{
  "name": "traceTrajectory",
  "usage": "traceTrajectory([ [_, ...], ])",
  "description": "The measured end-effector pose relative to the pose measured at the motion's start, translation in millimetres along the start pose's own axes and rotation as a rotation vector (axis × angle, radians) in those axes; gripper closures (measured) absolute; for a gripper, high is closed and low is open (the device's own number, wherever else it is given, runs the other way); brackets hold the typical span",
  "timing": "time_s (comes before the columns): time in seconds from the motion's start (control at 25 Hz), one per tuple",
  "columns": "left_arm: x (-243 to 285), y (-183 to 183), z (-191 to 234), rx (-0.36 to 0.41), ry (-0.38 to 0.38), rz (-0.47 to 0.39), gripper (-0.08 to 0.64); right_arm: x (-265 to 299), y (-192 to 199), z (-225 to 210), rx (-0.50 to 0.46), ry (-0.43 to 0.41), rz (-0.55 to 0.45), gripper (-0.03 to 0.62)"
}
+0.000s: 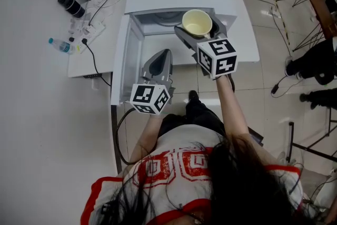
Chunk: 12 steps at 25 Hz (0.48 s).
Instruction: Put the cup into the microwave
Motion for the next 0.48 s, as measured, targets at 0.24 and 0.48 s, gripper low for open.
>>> traceTrajectory([
  [0.24,4.0,0.9,6.3,0.007,-0.010,-0.004,0.561,1.2,9.8,2.5,0.012,-0.003,0.005,0.127],
  [0.48,14.3,9.4,8.8,0.005,-0.018,-0.016,0.561,8.1,26.3,-0.6,0.007,-0.027,0.024,0.127],
])
Point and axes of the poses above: the fingertips, and each gripper's own axes: x forward along the fingers, z to its left, y out of its underside, the point moved 7 cm from there along -x, backward along the fingers, and after that the axes turned 4 degrees about x, right-handed, at the moved point
